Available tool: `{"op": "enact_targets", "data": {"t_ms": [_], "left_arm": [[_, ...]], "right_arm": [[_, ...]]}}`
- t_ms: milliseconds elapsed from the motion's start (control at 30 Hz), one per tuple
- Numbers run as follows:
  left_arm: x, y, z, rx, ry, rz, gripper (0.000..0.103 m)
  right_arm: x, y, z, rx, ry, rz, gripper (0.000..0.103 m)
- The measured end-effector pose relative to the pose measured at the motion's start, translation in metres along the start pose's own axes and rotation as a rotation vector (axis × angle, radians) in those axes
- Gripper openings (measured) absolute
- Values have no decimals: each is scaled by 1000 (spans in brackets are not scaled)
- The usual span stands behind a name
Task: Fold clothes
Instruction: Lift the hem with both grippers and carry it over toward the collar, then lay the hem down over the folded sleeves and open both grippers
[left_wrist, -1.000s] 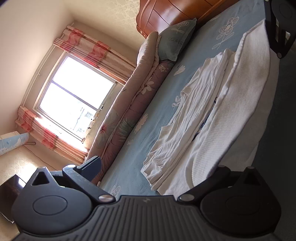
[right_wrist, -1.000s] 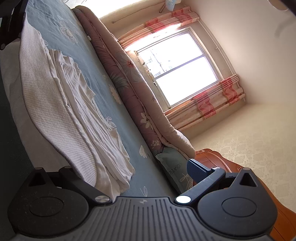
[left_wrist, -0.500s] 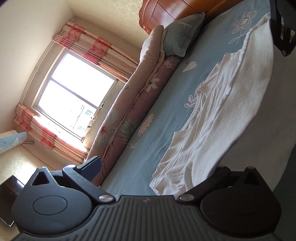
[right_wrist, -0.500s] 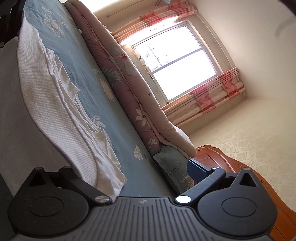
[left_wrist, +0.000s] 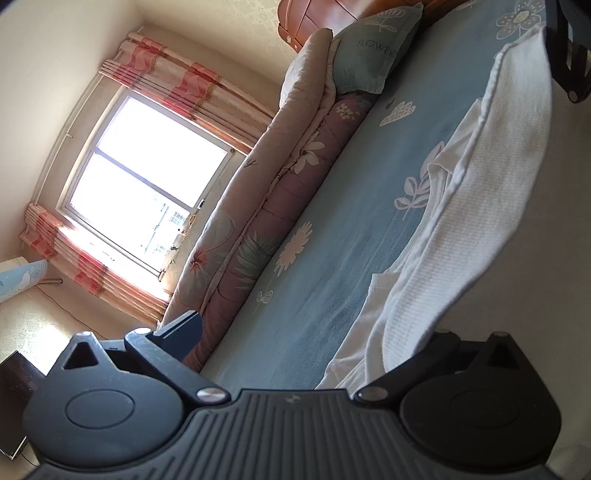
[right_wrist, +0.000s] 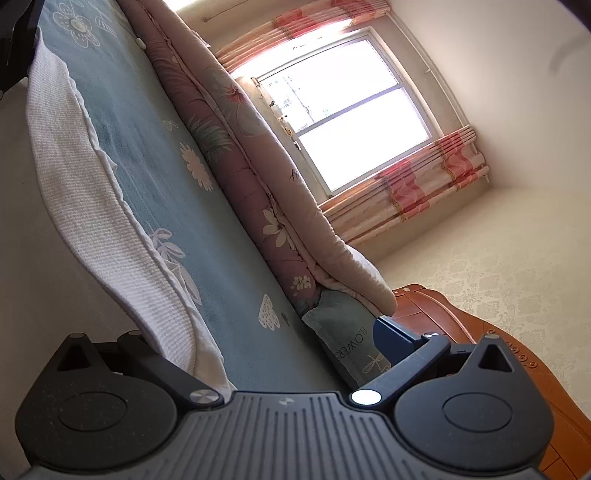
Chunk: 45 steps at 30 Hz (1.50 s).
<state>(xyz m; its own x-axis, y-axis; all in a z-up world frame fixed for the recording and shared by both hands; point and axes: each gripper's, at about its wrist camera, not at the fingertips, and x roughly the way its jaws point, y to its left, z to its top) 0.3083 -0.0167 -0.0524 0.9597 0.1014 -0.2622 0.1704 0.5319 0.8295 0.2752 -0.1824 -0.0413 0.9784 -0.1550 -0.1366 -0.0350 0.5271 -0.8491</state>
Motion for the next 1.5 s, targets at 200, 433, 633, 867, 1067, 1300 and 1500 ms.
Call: {"op": "enact_targets", "data": {"t_ms": [200, 433, 633, 867, 1067, 1300, 1500], "left_arm": [[37, -9, -2, 3, 30, -50, 103], [64, -21, -16, -42, 99, -172, 102], [37, -7, -26, -72, 105, -197, 102], [-20, 9, -49, -163, 92, -263, 102], [-21, 7, -63, -138, 134, -262, 102], [11, 22, -62, -193, 150, -270, 103], [48, 53, -59, -325, 176, -201, 102]], "right_arm": [[38, 8, -1, -14, 25, 25, 103], [74, 27, -7, 12, 119, 165, 103], [50, 4, -12, 129, 142, 276, 103], [11, -20, -36, 260, 170, 403, 103], [5, -20, -46, 240, 168, 413, 103], [23, -17, -47, 205, 158, 446, 103], [49, -30, -39, 201, 128, 362, 103]]}}
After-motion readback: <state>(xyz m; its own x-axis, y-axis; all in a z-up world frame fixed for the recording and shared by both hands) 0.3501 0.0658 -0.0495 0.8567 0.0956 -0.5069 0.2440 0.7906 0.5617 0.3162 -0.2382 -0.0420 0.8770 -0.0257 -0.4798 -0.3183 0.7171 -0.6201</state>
